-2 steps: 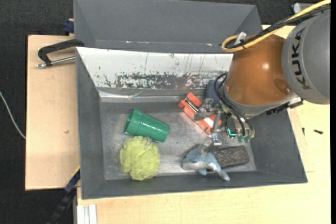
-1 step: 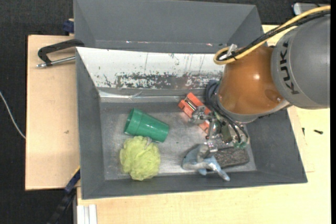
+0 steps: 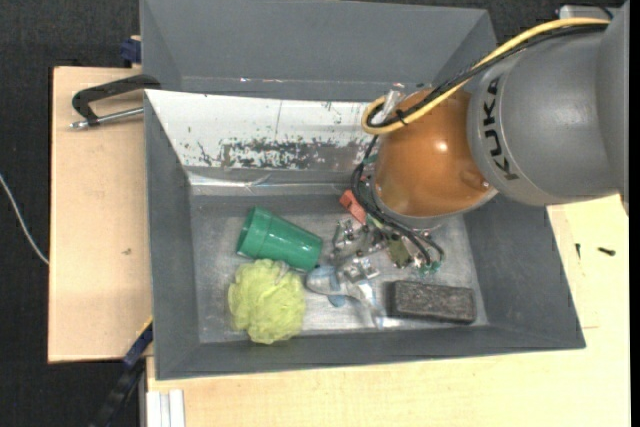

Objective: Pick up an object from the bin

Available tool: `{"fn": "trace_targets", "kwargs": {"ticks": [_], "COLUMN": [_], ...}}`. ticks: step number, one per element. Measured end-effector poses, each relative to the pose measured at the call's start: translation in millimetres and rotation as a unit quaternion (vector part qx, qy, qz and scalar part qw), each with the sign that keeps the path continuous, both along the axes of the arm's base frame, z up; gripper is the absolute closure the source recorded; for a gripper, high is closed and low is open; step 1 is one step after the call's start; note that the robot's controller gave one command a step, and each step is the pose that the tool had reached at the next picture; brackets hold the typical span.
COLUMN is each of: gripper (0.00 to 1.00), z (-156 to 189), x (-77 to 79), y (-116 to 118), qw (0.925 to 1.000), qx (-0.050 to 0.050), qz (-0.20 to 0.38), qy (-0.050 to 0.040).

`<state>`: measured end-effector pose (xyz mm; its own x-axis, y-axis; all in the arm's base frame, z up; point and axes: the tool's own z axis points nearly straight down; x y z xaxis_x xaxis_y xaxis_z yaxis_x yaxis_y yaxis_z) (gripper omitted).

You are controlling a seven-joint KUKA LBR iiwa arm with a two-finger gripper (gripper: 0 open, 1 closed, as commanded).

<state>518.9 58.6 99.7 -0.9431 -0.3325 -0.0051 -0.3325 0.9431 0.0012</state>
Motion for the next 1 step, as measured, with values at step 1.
{"fn": "trace_targets", "kwargs": {"ticks": [1], "gripper": [1.0], "z": [0.0], "x": [0.0], "y": [0.0], "qw": [1.0], "qx": [0.0], "qz": [0.0], "qy": [0.0]}}
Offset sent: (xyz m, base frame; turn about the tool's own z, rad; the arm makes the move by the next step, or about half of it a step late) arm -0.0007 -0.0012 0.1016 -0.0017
